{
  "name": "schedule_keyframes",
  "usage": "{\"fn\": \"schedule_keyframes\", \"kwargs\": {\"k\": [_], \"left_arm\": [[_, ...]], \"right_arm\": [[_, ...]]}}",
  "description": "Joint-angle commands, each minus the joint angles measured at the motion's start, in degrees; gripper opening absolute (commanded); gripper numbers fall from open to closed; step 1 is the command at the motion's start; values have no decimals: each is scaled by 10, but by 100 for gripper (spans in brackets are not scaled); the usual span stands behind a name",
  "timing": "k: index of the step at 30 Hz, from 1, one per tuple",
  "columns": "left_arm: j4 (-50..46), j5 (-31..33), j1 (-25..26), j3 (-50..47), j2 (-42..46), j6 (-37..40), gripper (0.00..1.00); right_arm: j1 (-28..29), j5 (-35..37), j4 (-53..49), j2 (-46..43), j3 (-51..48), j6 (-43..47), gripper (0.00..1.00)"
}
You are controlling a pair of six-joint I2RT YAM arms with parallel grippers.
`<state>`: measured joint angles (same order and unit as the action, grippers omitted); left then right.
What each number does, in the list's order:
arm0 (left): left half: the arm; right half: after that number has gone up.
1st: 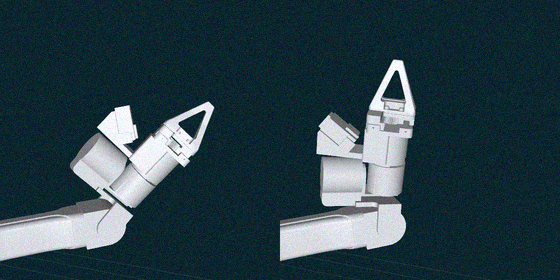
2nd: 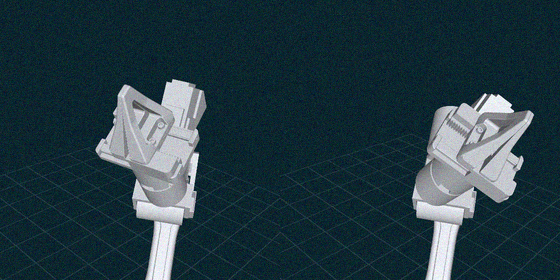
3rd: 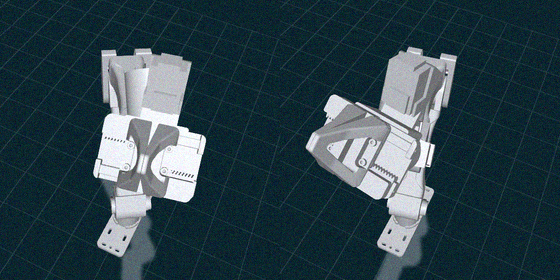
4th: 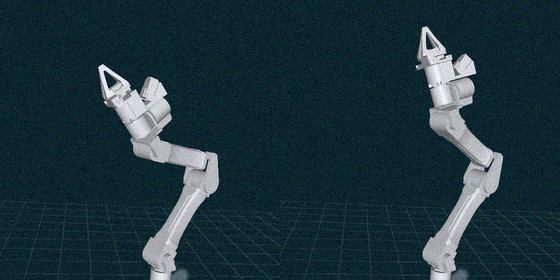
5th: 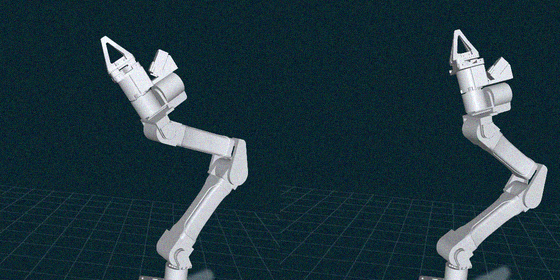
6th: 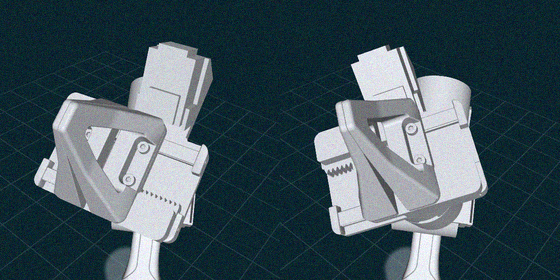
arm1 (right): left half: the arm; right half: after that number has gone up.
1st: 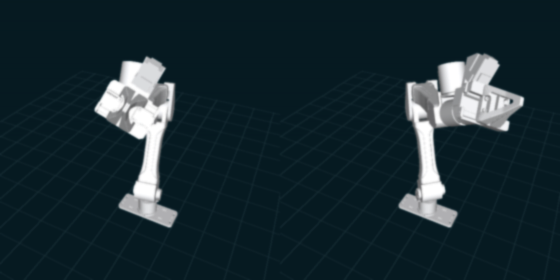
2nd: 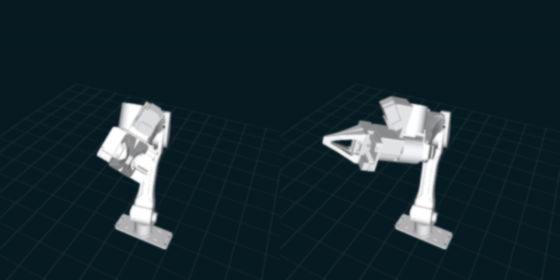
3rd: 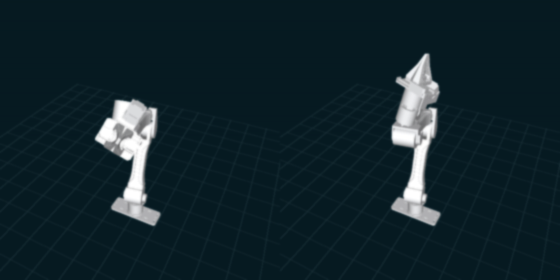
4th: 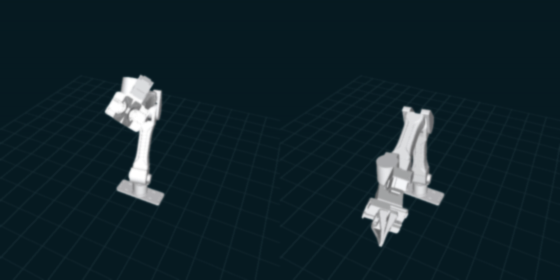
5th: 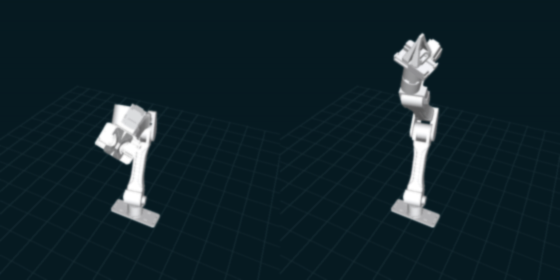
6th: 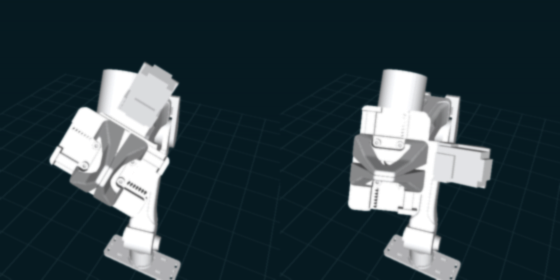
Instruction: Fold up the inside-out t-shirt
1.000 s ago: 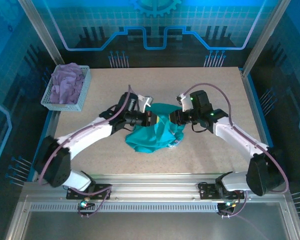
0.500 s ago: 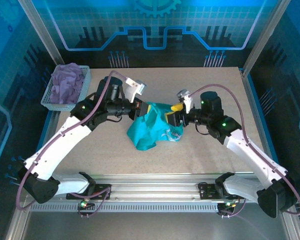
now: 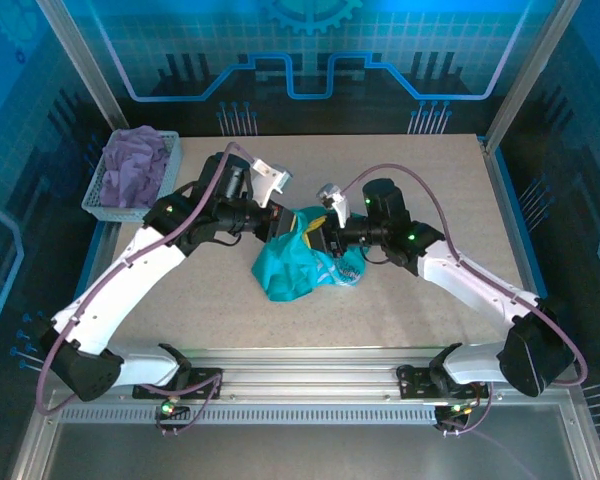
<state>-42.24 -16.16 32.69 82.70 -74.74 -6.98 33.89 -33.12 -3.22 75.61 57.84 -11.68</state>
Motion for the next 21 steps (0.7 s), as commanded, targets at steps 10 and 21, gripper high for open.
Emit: {"fn": "schedule_keyframes", "kwargs": {"k": [10,21], "left_arm": [[70,70,-47,-44,22,-89,52],[208,34,-103,-284,162,-367,75]], "right_arm": [[-3,60,162,-3,-49,-156,0],[-7,132,219,-12,-87,-210,0]]}}
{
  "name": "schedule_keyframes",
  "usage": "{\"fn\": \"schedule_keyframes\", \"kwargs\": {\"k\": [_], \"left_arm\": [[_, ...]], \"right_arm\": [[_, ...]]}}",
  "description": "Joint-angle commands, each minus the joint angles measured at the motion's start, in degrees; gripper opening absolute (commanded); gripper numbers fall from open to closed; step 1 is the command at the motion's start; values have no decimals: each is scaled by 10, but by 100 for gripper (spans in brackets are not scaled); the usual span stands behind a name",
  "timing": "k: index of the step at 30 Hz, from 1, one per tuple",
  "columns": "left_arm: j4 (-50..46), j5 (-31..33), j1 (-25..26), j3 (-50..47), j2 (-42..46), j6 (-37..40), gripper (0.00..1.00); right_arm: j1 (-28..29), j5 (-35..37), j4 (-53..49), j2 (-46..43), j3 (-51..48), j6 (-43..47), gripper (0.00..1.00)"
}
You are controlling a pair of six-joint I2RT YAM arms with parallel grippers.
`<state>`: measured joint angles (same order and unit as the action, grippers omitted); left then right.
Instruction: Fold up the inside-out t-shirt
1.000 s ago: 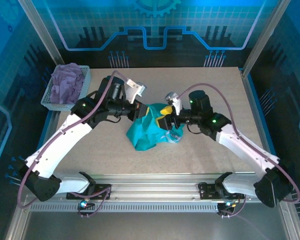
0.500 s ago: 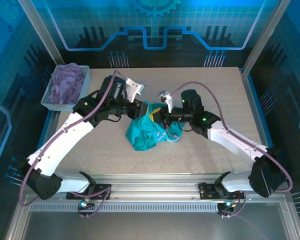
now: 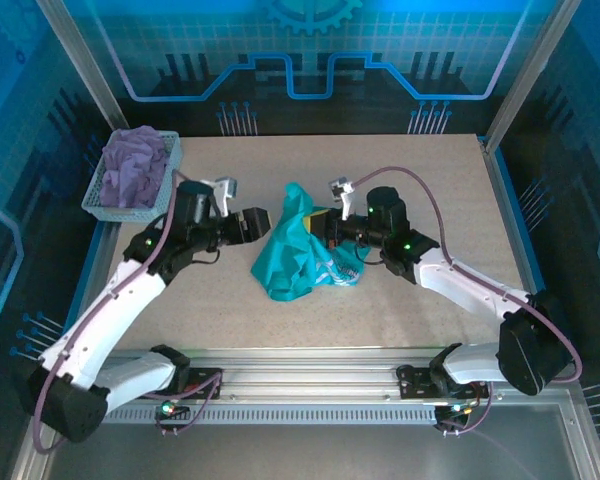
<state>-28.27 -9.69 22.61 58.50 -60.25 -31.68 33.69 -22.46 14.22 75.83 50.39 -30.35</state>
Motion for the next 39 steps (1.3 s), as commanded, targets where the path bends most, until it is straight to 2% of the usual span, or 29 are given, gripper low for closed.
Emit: {"fn": "schedule_keyframes", "kwargs": {"k": [1,5,14,21,30,35,39], "left_arm": [[87,-49,-2,-61,16,-148,74],[170,-98,3,-113,0,-231,71],[258,-102,16,-147,-18,-288,70],[304,-112,16,-146,-40,-310,56],[338,-122,21,-158,-56,-327,44],[347,-117,23,-173,-52,-336,42],[370,-116,24,-189,-50,-348,34]], "right_arm": [[-5,28,48,-12,-14,-26,0],[-3,29,57,-5,-14,-30,0],[-2,29,59,-7,-17,-28,0],[-1,26,60,-8,-17,-25,0],[-2,29,61,-6,-17,-25,0],[-2,35,62,-8,-17,-25,0],[-2,33,66,-5,-14,-28,0]]}}
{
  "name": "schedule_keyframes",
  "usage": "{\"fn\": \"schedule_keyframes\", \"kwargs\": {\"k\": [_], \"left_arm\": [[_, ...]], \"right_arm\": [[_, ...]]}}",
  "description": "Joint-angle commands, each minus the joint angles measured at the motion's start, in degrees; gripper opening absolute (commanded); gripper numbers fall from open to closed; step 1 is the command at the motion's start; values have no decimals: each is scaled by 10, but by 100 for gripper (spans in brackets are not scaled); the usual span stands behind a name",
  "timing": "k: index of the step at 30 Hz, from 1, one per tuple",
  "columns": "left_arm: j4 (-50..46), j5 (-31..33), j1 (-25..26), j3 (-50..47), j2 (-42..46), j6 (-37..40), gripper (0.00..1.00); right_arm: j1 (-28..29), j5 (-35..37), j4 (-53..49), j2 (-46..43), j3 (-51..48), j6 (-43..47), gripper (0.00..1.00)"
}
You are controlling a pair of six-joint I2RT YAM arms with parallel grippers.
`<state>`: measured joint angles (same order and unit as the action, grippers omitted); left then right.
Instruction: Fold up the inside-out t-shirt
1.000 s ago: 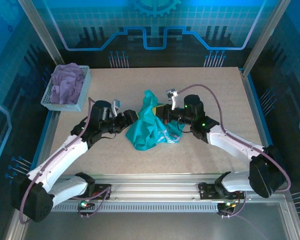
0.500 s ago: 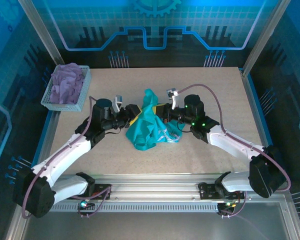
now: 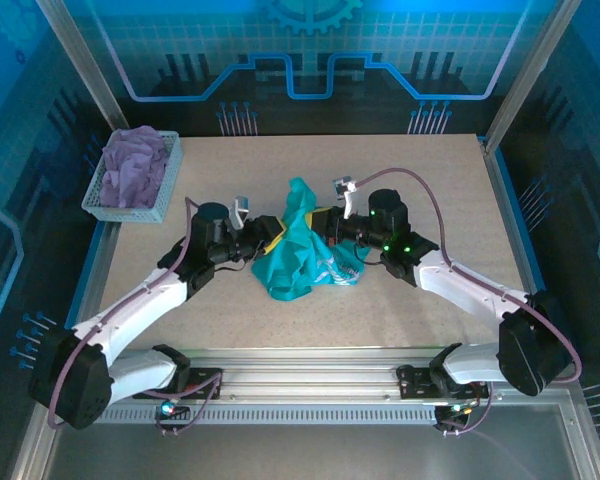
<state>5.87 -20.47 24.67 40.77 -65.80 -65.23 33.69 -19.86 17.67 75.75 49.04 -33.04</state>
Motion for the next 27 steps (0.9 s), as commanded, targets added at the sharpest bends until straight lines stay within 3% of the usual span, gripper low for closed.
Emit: {"fn": "schedule_keyframes", "kwargs": {"k": [1,7,17,27], "left_arm": [[32,-9,4,-13,6,-12,31],[43,-6,4,-11,4,-11,23],[52,-11,4,-7,-5,-13,29],[86,-20,6,-4,-25,-16,14]], "right_arm": [[-1,6,32,-3,-1,-3,0],[1,6,34,-3,-3,-4,0],[0,7,34,-6,-3,-4,0],[2,9,34,-4,0,-5,0]]}}
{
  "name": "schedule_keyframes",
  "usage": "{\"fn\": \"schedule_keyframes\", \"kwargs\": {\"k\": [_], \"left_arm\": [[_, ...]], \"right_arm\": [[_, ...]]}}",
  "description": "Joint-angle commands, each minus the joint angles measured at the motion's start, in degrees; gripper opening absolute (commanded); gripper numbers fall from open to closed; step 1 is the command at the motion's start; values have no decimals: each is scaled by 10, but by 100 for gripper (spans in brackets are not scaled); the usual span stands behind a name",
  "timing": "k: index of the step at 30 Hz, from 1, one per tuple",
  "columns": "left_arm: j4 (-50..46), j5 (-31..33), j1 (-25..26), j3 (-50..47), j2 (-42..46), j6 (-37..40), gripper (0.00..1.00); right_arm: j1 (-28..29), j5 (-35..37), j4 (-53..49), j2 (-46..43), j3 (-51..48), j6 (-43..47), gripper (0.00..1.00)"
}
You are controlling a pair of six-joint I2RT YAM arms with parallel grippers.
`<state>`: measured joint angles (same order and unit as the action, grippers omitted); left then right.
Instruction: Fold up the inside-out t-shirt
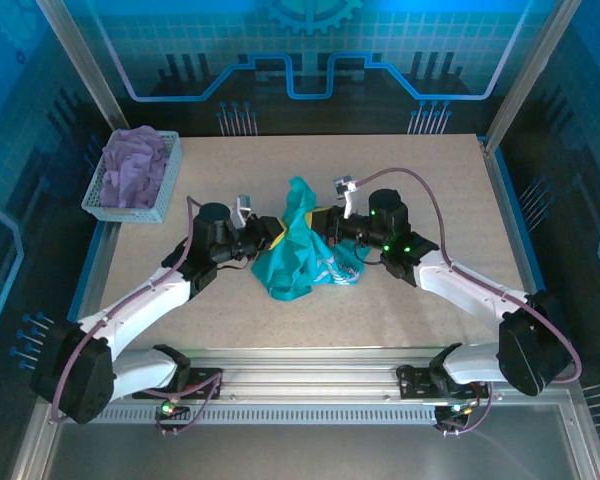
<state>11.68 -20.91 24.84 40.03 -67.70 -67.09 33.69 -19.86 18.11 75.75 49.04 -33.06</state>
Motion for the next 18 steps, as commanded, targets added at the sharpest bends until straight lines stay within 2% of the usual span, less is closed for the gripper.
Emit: {"fn": "schedule_keyframes", "kwargs": {"k": [1,4,8,11,12,15,18], "left_arm": [[28,-15,4,4,-5,5,11],[19,-13,-1,7,0,17,0],[-16,10,-18,8,29,54,0],[-65,43,-27,21,67,121,0],[-90,54,-33,30,79,150,0],[-166,92,-56,65,116,230,0],[-245,137,-81,102,157,295,0]], "right_arm": [[1,10,28,-6,-1,-3,0],[0,23,17,-13,-6,5,0],[-1,53,-7,-27,-21,22,0],[17,97,-50,-39,-36,58,0],[31,112,-66,-41,-38,75,2],[61,126,-139,-47,-24,127,19],[47,169,-206,-75,-21,162,34]]}}
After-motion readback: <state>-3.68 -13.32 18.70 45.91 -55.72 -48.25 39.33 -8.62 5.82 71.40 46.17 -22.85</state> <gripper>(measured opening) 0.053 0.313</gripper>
